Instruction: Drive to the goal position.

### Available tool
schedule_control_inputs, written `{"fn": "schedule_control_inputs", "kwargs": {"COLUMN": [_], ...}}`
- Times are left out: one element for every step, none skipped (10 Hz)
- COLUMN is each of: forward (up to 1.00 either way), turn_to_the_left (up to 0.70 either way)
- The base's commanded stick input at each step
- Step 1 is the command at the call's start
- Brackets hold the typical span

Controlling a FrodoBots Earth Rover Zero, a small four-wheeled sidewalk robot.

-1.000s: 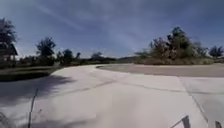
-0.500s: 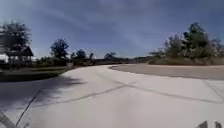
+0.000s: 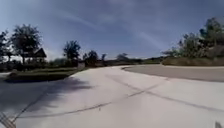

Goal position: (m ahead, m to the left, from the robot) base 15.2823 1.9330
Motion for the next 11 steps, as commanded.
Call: {"fn": "schedule_control_inputs", "kwargs": {"forward": [0.85, 0.85, 0.85, 0.85, 0.85, 0.85, 0.85, 0.85, 0.85, 0.85, 0.85], "turn_to_the_left": [0.00, 0.00, 0.00, 0.00, 0.00, 0.00, 0.00, 0.00, 0.00, 0.00, 0.22]}}
